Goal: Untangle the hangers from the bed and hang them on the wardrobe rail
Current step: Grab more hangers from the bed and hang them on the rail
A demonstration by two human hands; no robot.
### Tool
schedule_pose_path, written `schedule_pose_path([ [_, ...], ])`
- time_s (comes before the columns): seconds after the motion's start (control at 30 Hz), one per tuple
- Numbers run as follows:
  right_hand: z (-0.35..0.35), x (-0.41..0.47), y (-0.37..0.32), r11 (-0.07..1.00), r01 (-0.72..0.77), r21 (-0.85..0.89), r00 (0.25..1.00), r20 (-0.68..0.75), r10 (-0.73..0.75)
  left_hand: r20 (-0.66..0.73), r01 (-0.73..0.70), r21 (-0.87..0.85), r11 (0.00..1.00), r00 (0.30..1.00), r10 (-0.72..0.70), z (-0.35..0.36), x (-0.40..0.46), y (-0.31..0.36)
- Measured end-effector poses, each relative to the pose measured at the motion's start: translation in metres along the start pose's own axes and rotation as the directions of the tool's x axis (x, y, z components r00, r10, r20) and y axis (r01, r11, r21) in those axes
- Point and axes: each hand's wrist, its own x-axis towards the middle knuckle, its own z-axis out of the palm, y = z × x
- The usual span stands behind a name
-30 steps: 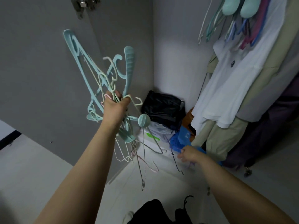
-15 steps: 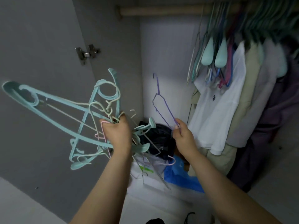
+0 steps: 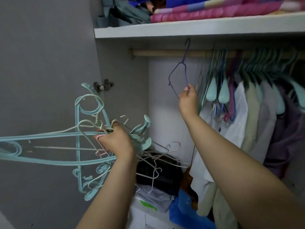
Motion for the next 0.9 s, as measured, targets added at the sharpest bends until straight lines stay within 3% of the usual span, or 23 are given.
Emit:
schedule_pose_path([
  [0.23, 0.003, 0.031, 0.025, 0.97, -0.007, -0.242, 0.997, 0.071, 0.025, 0.062, 0.011, -0.016, 1.0, 0.998, -0.01, 0.002, 0.01, -0.004],
  [0.33, -0.005, 0.021, 0.035, 0.962, -0.029, -0.27, 1.0, 0.001, 0.031, 0.088, -0.02, -0.067, 0.998, 0.996, 0.026, -0.004, 0.009, -0.011],
  [0.47, -0.026, 0.012, 0.046, 0.98, -0.096, -0.173, 0.977, -0.204, 0.06, 0.115, -0.041, -0.057, 0.998, 0.992, 0.048, -0.015, 0.008, -0.024],
  [0.63, -0.051, -0.017, 0.066, 0.99, -0.048, -0.136, 0.988, -0.149, 0.027, 0.168, 0.0, -0.032, 0.999, 0.986, 0.005, -0.032, 0.005, -0.045],
  [0.73, -0.06, -0.064, 0.08, 0.982, -0.153, -0.112, 0.981, -0.138, 0.137, 0.171, -0.024, -0.077, 0.997, 0.985, 0.037, -0.04, -0.002, -0.055],
  [0.8, -0.065, -0.095, 0.093, 0.941, -0.3, -0.159, 0.946, 0.074, 0.315, 0.183, -0.039, -0.085, 0.996, 0.982, 0.054, -0.043, -0.008, -0.057],
  [0.83, -0.068, -0.108, 0.101, 0.903, -0.33, -0.274, 0.88, 0.257, 0.399, 0.195, -0.039, -0.081, 0.996, 0.979, 0.054, -0.047, -0.01, -0.059],
  [0.9, -0.077, -0.133, 0.109, 0.848, -0.272, -0.455, 0.624, 0.587, 0.515, 0.233, -0.038, -0.059, 0.998, 0.971, 0.05, -0.055, -0.013, -0.063],
])
